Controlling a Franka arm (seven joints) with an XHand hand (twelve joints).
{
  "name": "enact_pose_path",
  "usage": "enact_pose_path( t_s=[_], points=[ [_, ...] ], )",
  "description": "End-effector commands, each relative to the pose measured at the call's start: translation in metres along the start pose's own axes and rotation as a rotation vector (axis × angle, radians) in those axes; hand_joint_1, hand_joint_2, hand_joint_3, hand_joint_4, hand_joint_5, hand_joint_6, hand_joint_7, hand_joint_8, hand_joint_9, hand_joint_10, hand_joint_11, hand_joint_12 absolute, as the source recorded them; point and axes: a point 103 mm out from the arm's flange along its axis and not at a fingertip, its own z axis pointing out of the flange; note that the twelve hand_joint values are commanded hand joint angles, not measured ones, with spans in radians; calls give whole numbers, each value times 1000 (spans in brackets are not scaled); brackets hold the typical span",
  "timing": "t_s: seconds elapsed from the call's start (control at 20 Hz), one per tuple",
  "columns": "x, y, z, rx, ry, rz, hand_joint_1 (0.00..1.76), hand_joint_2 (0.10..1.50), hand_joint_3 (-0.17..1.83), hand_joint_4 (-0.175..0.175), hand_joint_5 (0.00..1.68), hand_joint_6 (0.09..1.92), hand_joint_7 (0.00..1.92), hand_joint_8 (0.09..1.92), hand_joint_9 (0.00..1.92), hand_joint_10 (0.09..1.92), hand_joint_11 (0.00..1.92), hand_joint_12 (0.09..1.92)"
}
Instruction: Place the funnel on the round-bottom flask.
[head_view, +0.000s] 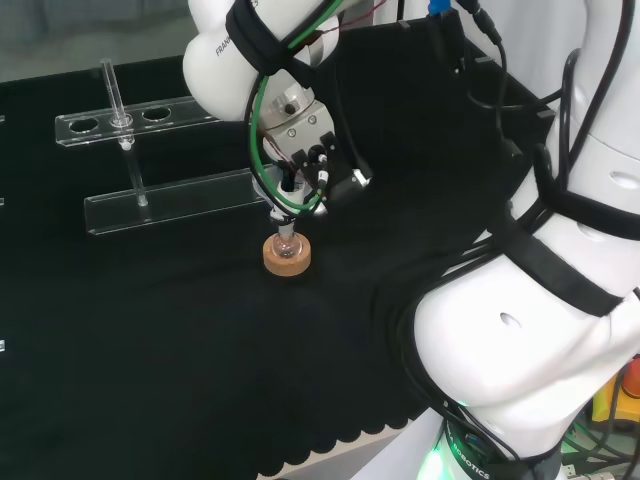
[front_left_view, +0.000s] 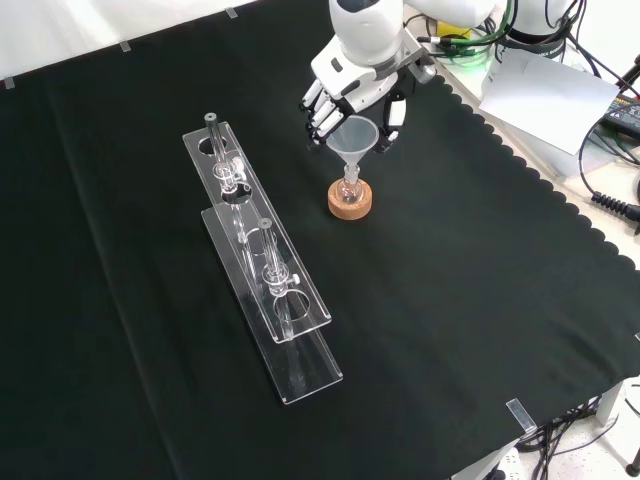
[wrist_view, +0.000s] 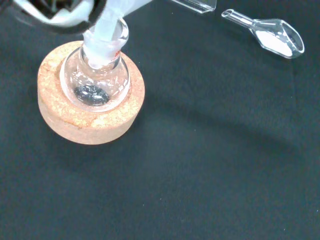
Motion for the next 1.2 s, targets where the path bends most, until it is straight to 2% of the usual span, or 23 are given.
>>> enact_pose_path(
  t_s=[0.05,0.2,0.4,0.7,0.85,1.2],
  points=[
    [0,1,3,31,5,-5,861,646,701,-79,379,550,344,796,652,668,423,1296],
    [1,1,3,39,-2,-5,834,638,676,-82,309,300,135,742,410,705,201,1365],
    [2,0,2,55,-10,-1,817,631,651,-82,290,135,18,704,267,740,66,1404],
    [-2,-6,0,8,-2,-5,794,599,614,-82,283,87,0,645,206,753,3,1414],
    [-9,-12,-3,-53,9,7,764,601,567,-81,291,87,0,626,181,763,0,1394],
    [-44,-29,-16,-142,52,36,710,619,499,-83,306,87,10,649,191,773,0,1405]
  ],
)
